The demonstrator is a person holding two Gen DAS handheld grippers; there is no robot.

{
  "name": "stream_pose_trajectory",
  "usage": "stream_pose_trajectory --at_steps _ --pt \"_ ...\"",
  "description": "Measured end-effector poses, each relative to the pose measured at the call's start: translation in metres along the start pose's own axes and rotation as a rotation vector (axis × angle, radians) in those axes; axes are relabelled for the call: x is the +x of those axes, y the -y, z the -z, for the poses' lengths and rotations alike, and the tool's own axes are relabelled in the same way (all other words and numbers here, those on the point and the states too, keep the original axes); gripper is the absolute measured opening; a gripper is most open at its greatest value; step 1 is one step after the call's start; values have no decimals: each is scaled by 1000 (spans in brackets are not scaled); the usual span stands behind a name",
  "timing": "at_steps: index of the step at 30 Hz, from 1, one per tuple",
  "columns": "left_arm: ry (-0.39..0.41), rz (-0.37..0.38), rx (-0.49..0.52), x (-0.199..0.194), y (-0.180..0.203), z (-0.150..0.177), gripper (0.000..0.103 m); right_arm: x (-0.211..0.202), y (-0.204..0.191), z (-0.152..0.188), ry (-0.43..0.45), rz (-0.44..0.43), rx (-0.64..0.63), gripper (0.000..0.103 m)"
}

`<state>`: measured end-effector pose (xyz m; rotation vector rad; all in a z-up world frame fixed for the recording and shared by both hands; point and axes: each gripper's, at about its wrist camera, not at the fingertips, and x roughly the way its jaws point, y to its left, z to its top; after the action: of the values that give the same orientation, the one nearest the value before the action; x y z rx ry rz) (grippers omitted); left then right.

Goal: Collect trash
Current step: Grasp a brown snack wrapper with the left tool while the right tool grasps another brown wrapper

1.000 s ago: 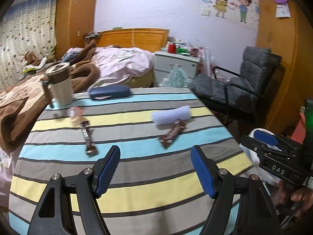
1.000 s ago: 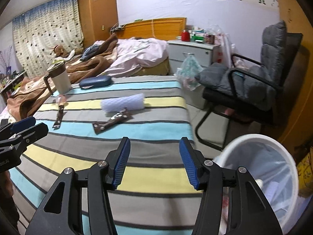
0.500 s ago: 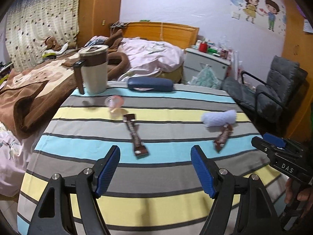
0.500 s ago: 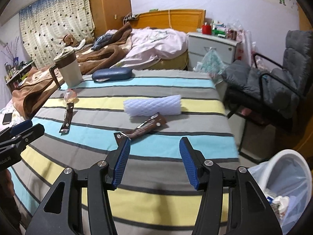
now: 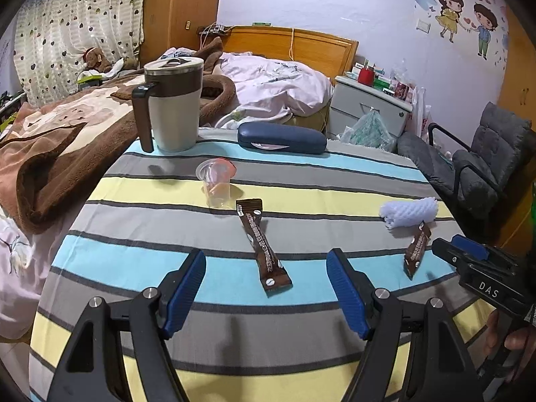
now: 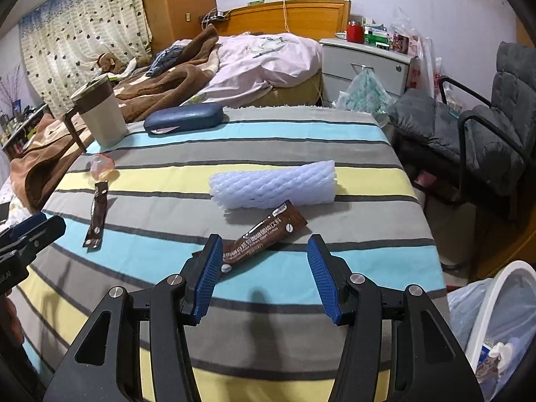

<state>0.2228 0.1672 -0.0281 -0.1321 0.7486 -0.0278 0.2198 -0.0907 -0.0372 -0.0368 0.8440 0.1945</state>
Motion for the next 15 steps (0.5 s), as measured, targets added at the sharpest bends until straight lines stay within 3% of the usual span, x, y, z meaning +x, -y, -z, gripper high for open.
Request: stream_pose_trajectory --at_steps 15 --pt "-83 -18 -3 40 0 -7 72 33 0 -6 -103 5 70 54"
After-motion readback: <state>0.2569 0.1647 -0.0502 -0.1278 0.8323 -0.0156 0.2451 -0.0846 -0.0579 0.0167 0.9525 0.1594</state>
